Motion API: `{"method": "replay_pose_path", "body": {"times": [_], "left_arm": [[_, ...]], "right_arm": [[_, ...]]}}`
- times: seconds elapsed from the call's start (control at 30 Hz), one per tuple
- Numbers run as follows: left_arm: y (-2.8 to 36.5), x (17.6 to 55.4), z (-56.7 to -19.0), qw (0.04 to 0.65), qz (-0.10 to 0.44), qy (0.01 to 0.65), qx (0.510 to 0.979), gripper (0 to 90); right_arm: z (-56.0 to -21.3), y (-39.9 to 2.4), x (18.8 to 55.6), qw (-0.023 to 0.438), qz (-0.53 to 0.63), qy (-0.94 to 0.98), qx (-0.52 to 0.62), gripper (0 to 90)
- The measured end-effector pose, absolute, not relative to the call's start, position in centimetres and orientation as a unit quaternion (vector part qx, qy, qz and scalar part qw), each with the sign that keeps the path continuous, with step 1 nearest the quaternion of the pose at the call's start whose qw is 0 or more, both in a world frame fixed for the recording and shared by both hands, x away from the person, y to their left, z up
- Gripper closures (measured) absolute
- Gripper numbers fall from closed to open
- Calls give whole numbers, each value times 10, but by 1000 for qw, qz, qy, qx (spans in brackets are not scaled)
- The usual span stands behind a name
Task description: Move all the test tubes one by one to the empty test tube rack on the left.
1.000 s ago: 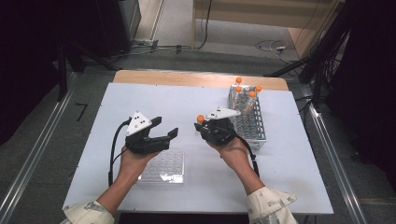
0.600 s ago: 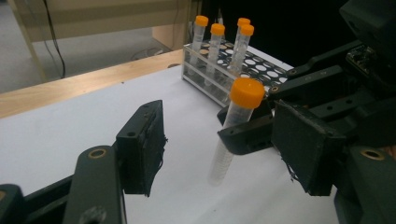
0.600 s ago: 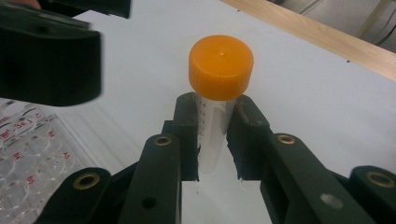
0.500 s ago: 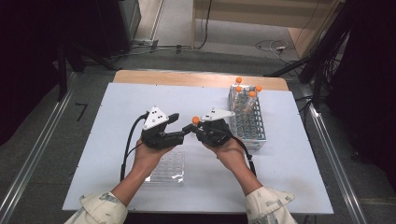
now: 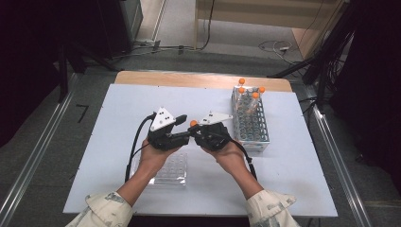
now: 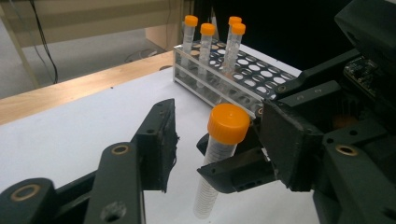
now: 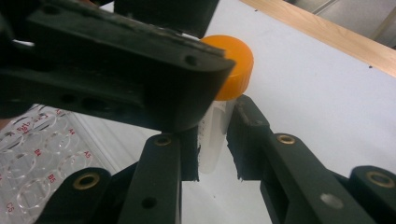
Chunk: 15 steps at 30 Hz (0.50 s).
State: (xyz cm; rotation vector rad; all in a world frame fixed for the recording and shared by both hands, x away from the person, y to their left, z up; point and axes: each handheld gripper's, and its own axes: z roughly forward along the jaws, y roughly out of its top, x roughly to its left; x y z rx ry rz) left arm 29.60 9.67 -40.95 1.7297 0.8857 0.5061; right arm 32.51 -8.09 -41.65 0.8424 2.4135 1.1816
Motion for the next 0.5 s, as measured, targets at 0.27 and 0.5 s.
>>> {"method": "replay_pose_path", "body": {"times": [0.27,0.5], "left_arm": [[92,299,-412,534,210,368,732,533],[90,299,-413,535,209,363,734,626]], "right_arm": [[-415,-81,324,162,417,843,298,720],[-416,-80,324,159,418,843,297,720]]}}
